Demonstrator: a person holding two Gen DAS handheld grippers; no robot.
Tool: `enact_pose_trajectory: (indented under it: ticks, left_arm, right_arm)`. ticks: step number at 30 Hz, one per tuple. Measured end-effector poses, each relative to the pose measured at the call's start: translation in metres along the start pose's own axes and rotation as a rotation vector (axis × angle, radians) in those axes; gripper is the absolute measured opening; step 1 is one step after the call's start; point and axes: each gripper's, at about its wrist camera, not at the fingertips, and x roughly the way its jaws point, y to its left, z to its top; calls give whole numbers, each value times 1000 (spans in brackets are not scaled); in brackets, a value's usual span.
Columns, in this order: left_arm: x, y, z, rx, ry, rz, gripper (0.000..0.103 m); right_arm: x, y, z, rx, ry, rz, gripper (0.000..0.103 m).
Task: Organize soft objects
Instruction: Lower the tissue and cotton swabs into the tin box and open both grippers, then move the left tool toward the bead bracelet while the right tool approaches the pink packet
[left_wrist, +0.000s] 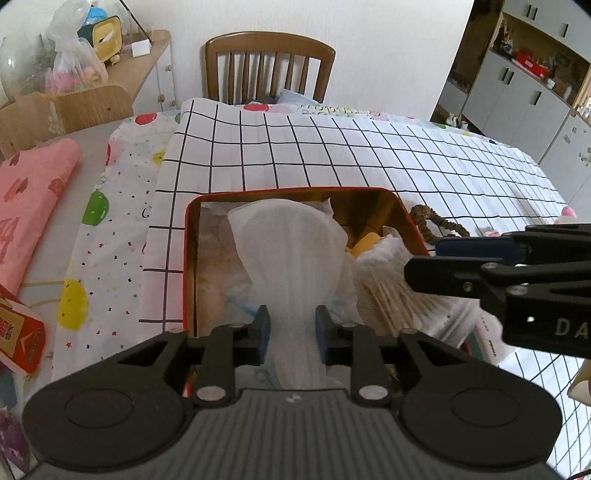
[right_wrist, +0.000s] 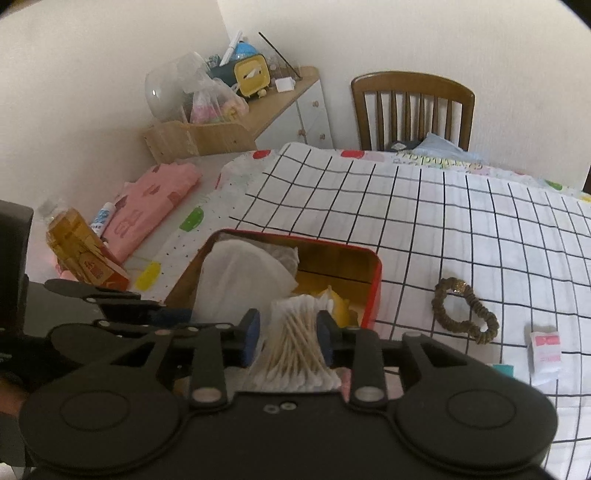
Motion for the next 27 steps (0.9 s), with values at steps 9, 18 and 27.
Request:
enact_pose_trajectory:
  ticks: [9,18,27]
  left_arm:
    - [-28,-7,-3,-14,-73,-18,70]
    - [-56,-23,-6,12,-124,-32,72]
    - [-69,-60,-7,67,-149,-78,74]
  right_arm:
    - [-32,1,-1,-5,-46,2,45]
    - [-71,-7,-9,2,-97,5,64]
    - [-113,-41,-33,30,-130,-35,72]
